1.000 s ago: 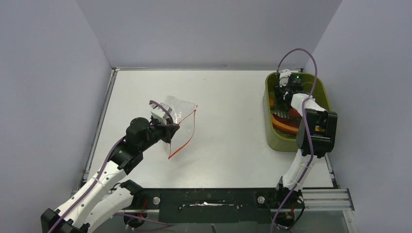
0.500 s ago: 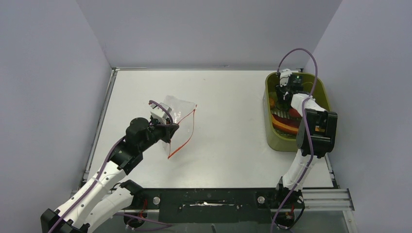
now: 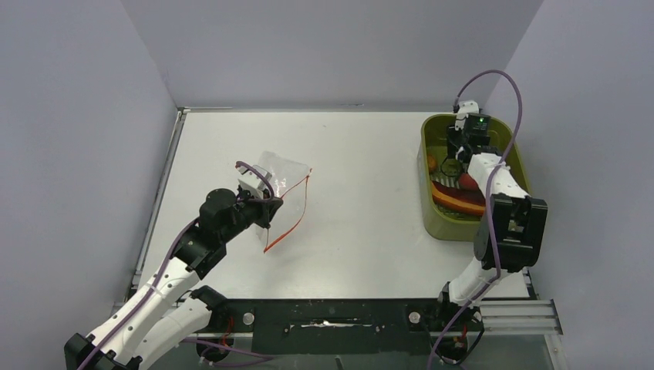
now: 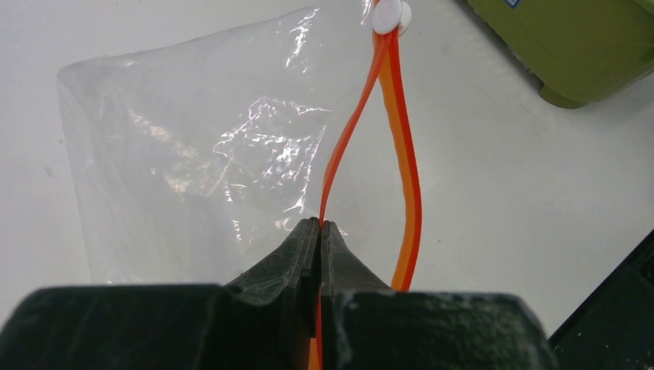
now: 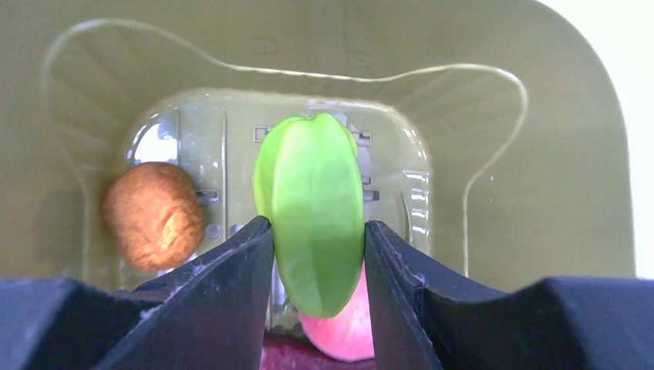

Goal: Place the food in the zip-top bag and seal the zipper
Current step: Pick up the fake fruit from the bin.

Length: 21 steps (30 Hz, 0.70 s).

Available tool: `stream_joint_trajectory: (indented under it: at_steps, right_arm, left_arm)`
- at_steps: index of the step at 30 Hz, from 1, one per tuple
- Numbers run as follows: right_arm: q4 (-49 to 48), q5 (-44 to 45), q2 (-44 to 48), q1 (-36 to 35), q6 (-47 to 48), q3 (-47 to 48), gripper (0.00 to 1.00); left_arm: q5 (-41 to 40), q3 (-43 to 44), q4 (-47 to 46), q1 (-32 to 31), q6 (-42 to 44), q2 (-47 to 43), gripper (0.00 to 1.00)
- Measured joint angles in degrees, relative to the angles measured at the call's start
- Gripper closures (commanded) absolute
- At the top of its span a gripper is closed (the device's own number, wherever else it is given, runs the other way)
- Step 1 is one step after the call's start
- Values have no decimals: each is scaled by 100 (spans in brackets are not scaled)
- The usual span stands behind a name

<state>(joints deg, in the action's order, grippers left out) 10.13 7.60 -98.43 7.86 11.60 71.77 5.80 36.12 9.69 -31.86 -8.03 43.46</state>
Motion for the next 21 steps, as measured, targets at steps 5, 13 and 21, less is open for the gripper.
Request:
stream_joint_trajectory:
  at_steps: [5,13,21]
  right_arm:
    - [197,85,704,-173,-535,-308,71]
    - [898,396,1683,-549,-1274,-452,70]
    - [1386,623,2889,-973,-1709,-496,70]
  left_arm:
    - [-103,-2,-2,0,-7,15,100]
    - [-238,136,-33,0,-334,483,100]
    - [-413,817,-157,2,-647,1084,100]
